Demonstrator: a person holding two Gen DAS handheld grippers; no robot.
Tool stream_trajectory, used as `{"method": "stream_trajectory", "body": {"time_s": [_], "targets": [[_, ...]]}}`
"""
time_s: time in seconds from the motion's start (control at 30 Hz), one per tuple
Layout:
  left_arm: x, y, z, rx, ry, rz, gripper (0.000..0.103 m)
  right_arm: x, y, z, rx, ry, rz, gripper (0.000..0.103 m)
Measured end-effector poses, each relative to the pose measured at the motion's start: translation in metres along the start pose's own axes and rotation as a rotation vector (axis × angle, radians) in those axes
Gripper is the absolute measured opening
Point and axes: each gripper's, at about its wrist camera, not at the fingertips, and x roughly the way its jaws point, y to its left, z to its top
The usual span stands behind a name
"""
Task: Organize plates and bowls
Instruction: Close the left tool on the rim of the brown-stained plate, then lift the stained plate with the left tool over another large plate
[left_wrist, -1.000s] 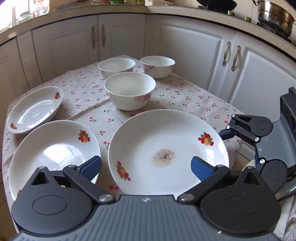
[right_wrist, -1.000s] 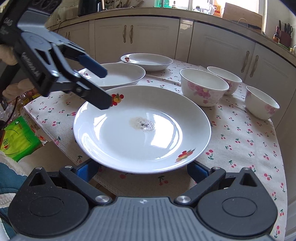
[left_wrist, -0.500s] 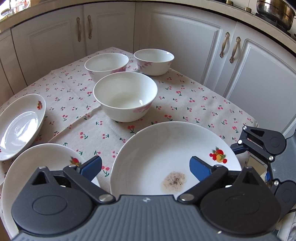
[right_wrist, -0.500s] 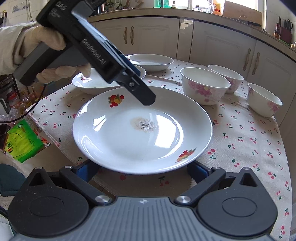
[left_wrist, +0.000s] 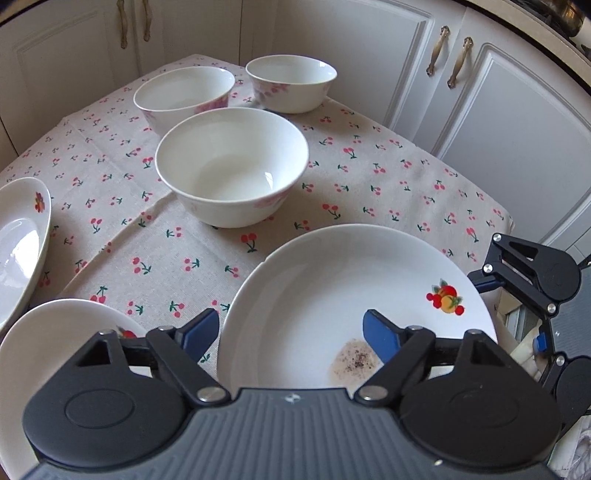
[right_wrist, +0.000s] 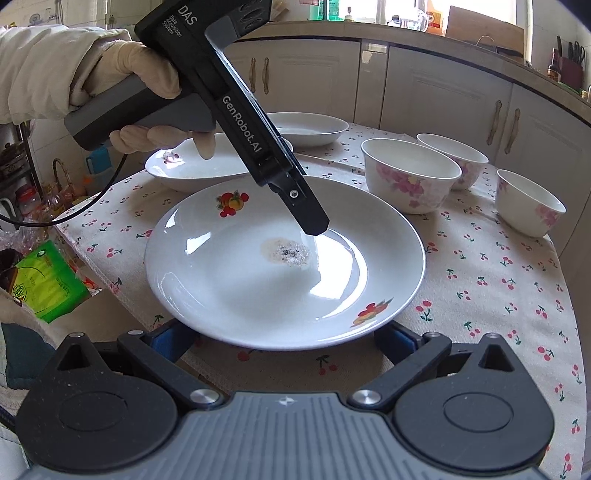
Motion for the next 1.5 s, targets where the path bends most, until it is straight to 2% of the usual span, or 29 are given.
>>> {"method": "stream_trajectory", "body": {"time_s": [0.3, 0.43, 0.8, 1.5], "targets": [[0.002, 0.002, 0.003, 0.027, 0.051, -0.032, 0.082, 0.0, 0.003, 0.0, 0.003, 0.007, -0.018, 0.103], [0.004, 0.003, 0.006, 0.04, 0.071, -0.038, 0.078, 0.001, 0.003, 0.002, 0.005, 0.014, -0.02, 0.103], [0.012, 0.004, 0.008, 0.083, 0.156, -0.063, 0.077, 0.001, 0.004, 0.004, 0.008, 0.031, -0.03, 0.103], [0.015, 0.004, 0.01, 0.092, 0.155, -0.067, 0.077, 0.004, 0.0, 0.01, 0.007, 0.062, -0.017, 0.103]]}}
